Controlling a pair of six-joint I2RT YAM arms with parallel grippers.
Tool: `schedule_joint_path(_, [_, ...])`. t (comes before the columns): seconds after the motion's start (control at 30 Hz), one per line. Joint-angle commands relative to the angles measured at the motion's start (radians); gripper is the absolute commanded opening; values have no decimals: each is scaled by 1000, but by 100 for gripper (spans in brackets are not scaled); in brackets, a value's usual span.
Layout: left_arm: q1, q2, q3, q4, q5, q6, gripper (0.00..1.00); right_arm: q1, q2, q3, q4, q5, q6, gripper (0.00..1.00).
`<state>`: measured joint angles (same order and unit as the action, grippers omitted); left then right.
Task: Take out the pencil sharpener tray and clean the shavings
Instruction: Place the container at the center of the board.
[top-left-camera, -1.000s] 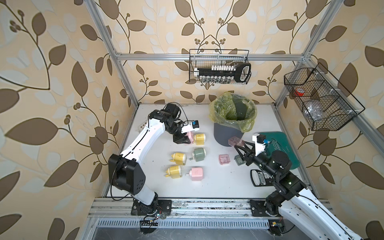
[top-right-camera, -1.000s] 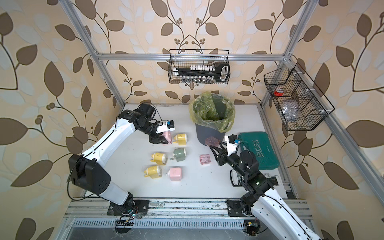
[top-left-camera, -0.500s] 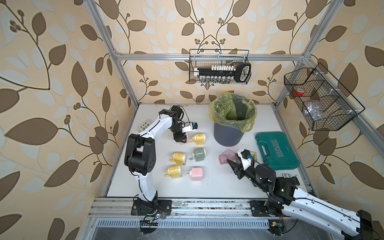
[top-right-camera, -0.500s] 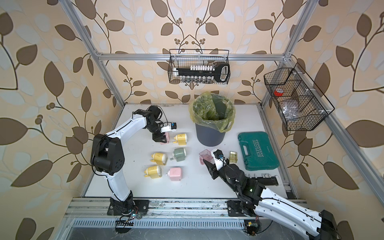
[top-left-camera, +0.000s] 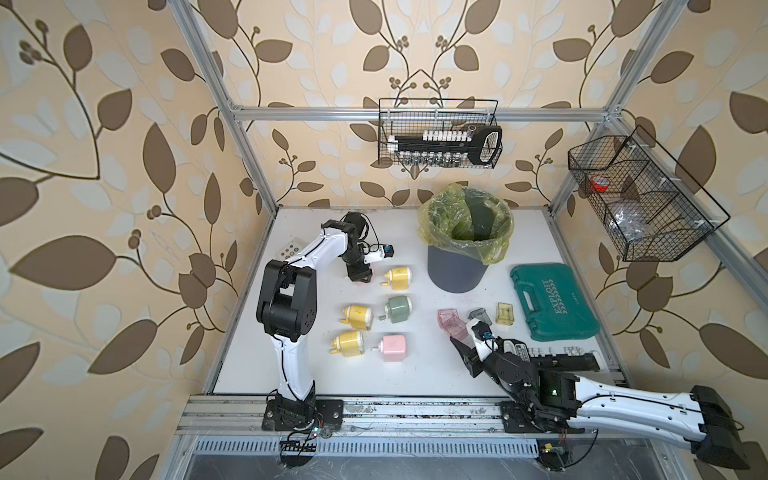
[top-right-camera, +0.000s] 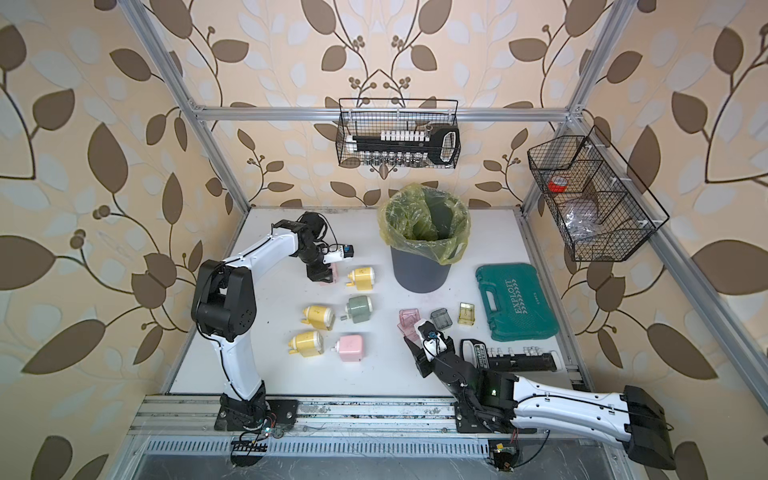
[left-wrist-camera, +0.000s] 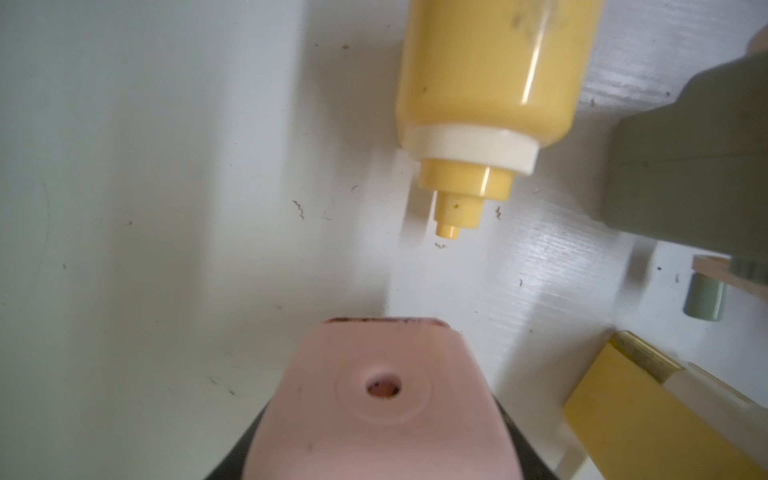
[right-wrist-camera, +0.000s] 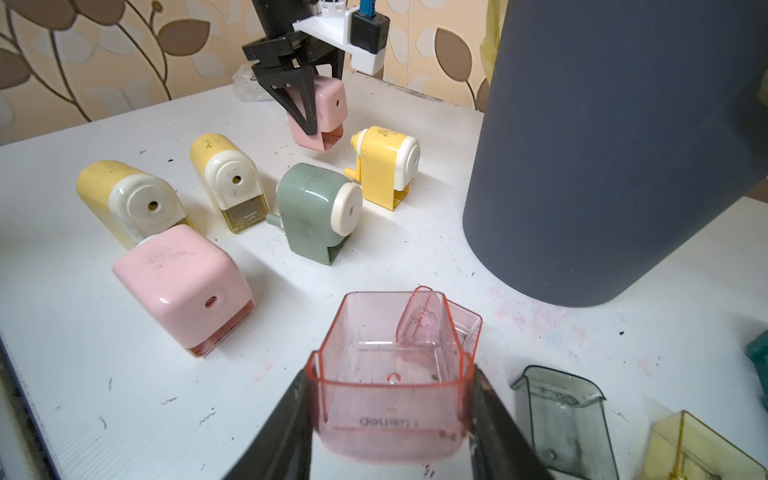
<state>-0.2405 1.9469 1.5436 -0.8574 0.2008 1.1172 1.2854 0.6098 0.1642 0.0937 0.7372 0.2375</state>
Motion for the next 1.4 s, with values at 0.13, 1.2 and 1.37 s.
schedule_joint_path(0.13, [6,-6,-65,41,5,-3,0,165,186,-65,184,282,127,0])
schedule_joint_path(1.2, [-35,-94,-100,149,-103,-29,99,199,515,-14,188,275,313,81])
schedule_joint_path(1.37, [-43,-183,-61,156,-141,-63,99,198,453,64,32,294,275,85])
